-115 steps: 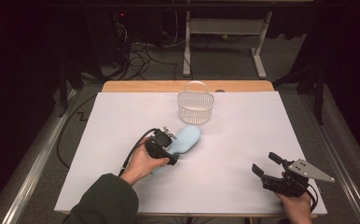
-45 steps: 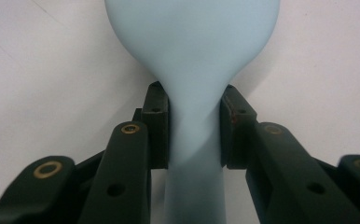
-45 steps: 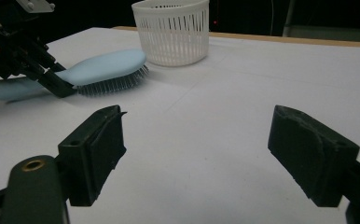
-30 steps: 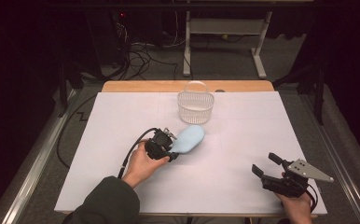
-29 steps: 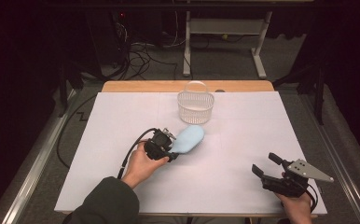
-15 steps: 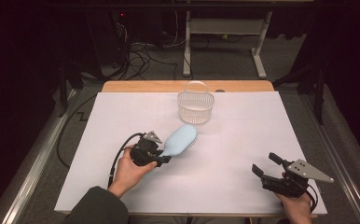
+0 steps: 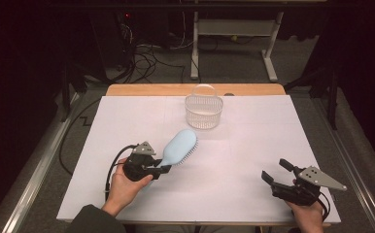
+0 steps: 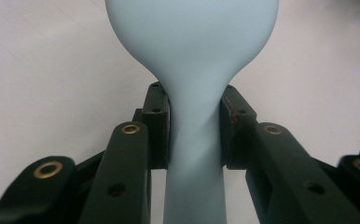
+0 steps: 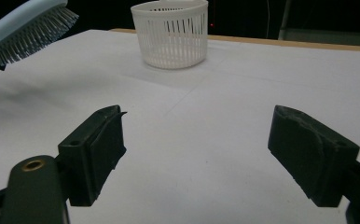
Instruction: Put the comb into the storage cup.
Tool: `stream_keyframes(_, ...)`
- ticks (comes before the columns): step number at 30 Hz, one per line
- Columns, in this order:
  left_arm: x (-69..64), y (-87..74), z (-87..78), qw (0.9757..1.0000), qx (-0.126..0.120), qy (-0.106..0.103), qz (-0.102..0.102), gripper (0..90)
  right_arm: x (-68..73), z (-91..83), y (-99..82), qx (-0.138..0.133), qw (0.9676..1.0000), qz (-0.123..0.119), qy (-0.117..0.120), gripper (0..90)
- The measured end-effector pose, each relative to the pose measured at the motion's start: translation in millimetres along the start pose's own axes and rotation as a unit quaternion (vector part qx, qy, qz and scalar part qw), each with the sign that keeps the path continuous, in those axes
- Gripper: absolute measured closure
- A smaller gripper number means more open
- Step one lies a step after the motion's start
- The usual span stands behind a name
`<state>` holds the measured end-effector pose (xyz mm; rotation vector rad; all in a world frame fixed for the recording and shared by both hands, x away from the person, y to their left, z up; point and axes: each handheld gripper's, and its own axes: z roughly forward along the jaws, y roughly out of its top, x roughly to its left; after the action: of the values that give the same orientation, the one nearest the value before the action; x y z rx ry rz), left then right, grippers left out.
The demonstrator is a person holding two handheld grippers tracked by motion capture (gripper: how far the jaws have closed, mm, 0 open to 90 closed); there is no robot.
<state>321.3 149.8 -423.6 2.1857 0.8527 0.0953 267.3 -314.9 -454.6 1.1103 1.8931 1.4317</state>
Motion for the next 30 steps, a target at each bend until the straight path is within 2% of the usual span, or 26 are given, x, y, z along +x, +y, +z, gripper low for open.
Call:
stream_keyframes(8,-3.4,-12.1,-8.0,0.9997,-0.021,-0.010,0.001,69.2,2.4,0.3,0.7,-0.004,1.0000,0.000,-0.003,19.1)
stream_keyframes(13,-1.9,-19.0,-10.0,0.9994,-0.031,-0.013,-0.007,69.2,5.3,0.1,1.9,-0.011,0.9999,-0.005,-0.009,19.1)
stream_keyframes(17,-0.7,-22.4,-9.7,0.9991,-0.037,-0.015,-0.011,69.2,9.5,2.8,3.4,-0.012,0.9999,-0.010,-0.005,19.1)
stream_keyframes(24,-4.5,-21.1,-12.5,0.9979,-0.061,-0.023,-0.007,69.2,19.1,7.3,7.6,-0.023,0.9996,-0.013,0.010,19.1)
stream_keyframes(30,-8.8,-19.4,-10.7,0.9976,-0.063,-0.028,0.001,69.1,30.8,11.3,11.8,-0.031,0.9988,-0.015,0.034,19.1)
